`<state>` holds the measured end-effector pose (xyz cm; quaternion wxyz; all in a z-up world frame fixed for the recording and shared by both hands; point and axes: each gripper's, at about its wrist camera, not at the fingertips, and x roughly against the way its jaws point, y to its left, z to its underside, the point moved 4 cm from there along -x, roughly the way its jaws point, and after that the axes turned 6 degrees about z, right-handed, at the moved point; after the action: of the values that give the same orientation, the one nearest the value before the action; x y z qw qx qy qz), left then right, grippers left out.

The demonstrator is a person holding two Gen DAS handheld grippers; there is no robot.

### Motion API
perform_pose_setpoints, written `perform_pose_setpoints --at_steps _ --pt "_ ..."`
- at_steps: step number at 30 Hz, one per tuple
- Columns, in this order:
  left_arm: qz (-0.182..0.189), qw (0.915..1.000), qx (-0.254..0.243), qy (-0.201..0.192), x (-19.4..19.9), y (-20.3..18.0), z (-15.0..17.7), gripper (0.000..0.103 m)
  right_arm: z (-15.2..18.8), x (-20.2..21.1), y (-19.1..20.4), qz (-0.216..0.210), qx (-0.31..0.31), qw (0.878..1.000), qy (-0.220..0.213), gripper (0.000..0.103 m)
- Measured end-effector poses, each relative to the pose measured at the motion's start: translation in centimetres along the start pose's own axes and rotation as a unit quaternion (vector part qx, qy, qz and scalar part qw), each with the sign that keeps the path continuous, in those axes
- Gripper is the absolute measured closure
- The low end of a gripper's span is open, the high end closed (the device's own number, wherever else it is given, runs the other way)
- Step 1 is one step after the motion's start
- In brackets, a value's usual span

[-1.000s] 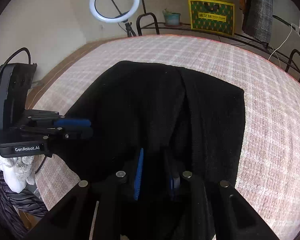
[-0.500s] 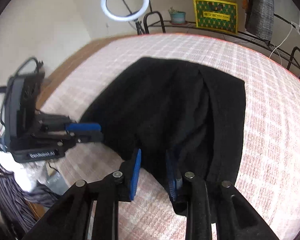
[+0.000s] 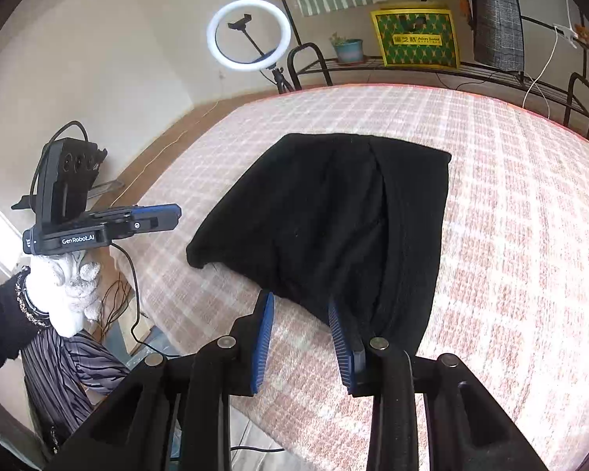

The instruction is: Fold large clothes

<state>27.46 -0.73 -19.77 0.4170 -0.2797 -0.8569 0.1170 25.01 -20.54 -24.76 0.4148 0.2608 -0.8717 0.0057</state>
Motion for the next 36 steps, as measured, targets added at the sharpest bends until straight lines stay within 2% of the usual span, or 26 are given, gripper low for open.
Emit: perform_pose_setpoints --at_steps 2,3,4,5,6,8,9,10,13,16,19,22,24,28,30,31,33,36 --pt "-0.011 0.9999 0.005 0.001 -0.6 0.2 -0.7 0.074 -0.7 -0.6 0.0 0.038 0.012 0.999 -0.003 0.072" --pt "-0.014 0.9997 0.02 0.002 -0.9 0.8 -1.1 0.064 -1.0 -0.9 -0.4 0.059 0.008 0.998 -0.007 0.07" --pt "-0.013 0.9991 0.041 0.001 -1.1 1.6 -1.5 0.058 -1.2 -1.1 -1.2 0.075 -0.005 0.997 -0.007 0.068" --pt "-0.016 0.9979 0.062 0.0 -1.3 2.5 -1.9 0.048 -1.7 -1.5 -2.4 0.082 -0.024 0.996 -0.006 0.06" --pt "-0.023 0.9965 0.081 0.0 -1.5 3.6 -2.1 0.036 -2.0 -1.8 -3.7 0.087 -0.042 0.995 -0.006 0.043" --pt "-0.025 0.9934 0.112 -0.002 -1.5 5.8 -2.4 0.031 -2.3 -1.9 -6.4 0.092 -0.079 0.992 -0.017 0.024" --pt "-0.016 0.9921 0.124 -0.006 -1.5 6.6 -2.7 0.03 -2.2 -2.0 -7.6 0.079 -0.103 0.991 -0.02 0.016" --pt "-0.006 0.9896 0.144 -0.009 -1.6 7.7 -2.8 0.03 -1.9 -2.3 -8.7 0.055 -0.129 0.99 -0.013 0.016" --pt "0.045 0.973 0.226 -0.001 -3.0 11.0 -2.4 0.03 -0.6 -3.8 -11.0 -0.018 -0.205 0.978 0.005 0.021" --pt "0.076 0.9563 0.282 0.003 -4.4 13.3 -1.9 0.03 0.1 -5.2 -12.4 -0.047 -0.235 0.971 0.011 0.03" --pt "0.1 0.9489 0.299 0.009 -5.5 14.1 -2.0 0.03 0.1 -6.4 -13.3 -0.08 -0.264 0.961 0.008 0.035" --pt "0.113 0.9459 0.304 0.013 -6.6 14.2 -2.4 0.032 -0.6 -7.1 -13.6 -0.099 -0.271 0.957 0.003 0.04" --pt "0.124 0.9451 0.301 0.025 -7.7 13.8 -2.5 0.039 -0.9 -7.8 -13.4 -0.118 -0.275 0.954 0.006 0.05" --pt "0.136 0.9453 0.295 0.031 -9.4 12.8 -2.9 0.044 -1.7 -9.4 -12.6 -0.144 -0.276 0.95 0.009 0.052" --pt "0.13 0.9455 0.297 0.036 -9.9 12.8 -3.0 0.061 -2.1 -9.8 -12.2 -0.15 -0.277 0.949 0.012 0.055" --pt "0.122 0.9476 0.293 0.034 -10.0 12.7 -3.0 0.063 -2.3 -10.1 -12.0 -0.151 -0.276 0.949 0.013 0.057" --pt "0.095 0.958 0.269 0.032 -9.7 12.0 -2.9 0.071 -2.5 -10.3 -11.6 -0.142 -0.268 0.953 0.018 0.067" --pt "0.047 0.9777 0.203 0.028 -8.9 9.7 -3.4 0.079 -3.0 -9.8 -11.1 -0.119 -0.245 0.962 0.022 0.075"
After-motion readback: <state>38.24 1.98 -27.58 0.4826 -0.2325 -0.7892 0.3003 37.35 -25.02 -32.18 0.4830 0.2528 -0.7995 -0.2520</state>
